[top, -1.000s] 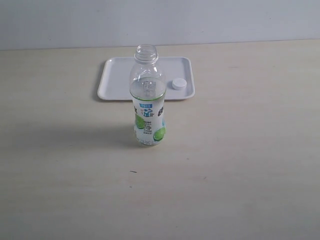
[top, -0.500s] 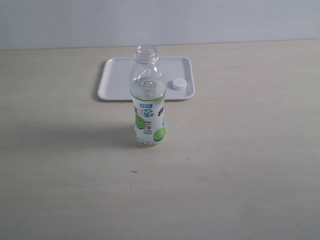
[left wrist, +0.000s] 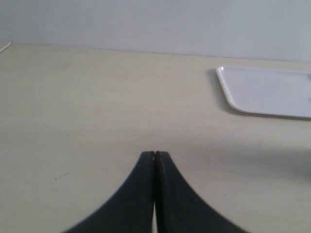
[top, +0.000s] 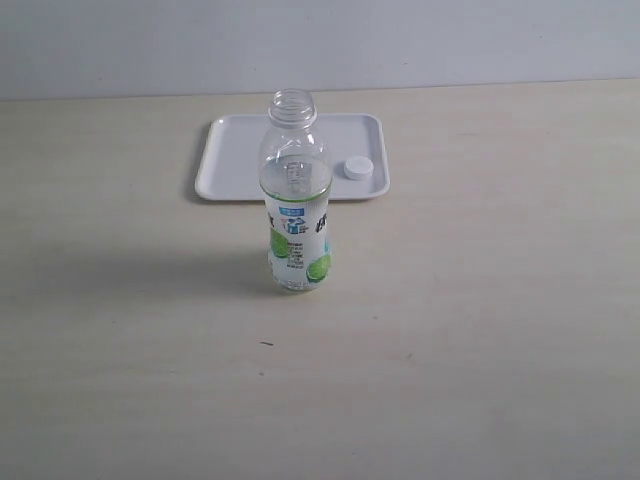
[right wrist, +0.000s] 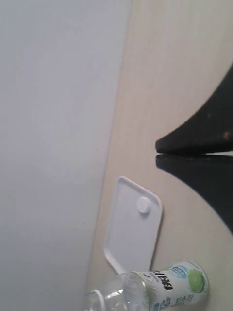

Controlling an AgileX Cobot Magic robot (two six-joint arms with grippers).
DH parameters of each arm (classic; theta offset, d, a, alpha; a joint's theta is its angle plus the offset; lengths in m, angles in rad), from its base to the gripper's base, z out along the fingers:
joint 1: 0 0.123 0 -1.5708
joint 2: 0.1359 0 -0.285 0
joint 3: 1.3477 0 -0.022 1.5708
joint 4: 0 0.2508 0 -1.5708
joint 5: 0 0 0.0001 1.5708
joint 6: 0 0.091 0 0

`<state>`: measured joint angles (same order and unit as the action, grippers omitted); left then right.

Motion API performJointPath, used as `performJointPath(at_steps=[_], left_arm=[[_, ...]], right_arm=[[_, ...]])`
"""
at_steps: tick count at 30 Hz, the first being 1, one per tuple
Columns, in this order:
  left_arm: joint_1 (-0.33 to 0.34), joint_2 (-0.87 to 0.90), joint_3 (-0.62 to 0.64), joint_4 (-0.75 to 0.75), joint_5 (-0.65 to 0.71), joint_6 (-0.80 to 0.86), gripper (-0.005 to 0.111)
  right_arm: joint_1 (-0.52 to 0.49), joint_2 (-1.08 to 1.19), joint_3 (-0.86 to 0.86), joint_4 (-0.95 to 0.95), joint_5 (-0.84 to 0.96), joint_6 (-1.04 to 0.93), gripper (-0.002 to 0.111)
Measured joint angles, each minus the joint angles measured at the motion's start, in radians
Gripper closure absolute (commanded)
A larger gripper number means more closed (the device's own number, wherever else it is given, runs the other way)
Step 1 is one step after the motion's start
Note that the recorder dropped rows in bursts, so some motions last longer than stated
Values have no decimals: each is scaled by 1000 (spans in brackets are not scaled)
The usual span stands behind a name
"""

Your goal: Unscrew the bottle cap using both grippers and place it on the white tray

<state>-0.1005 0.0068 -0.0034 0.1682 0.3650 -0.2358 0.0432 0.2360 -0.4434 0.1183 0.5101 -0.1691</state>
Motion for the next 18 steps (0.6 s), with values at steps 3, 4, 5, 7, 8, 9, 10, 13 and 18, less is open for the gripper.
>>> performJointPath(at_steps=[3,4,5,7,8,9,10,13,18], left_arm=[[0,0,0,0,0,0,107],[0,0,0,0,0,0,107],[0,0,0,0,0,0,107],[0,0,0,0,0,0,107],[0,0,0,0,0,0,107],[0,0,0,0,0,0,107],[0,0,0,0,0,0,107],[0,0,0,0,0,0,107],[0,0,0,0,0,0,107]], right_arm=[[-4,-33,0,0,1,0,108],[-4,-38,0,0,1,0,108],[-4,-38,0,0,2,0,108],[-4,-38,13,0,-10,-2,108],[-4,-41,23,0,-20,-2,108],[-4,-43,37,-1,-33,-4,108],[-4,-54,64,-4,-59,-4,108],[-4,-96,136,-5,-120,17,108],[-30,-161,246,-12,-184,78,108]])
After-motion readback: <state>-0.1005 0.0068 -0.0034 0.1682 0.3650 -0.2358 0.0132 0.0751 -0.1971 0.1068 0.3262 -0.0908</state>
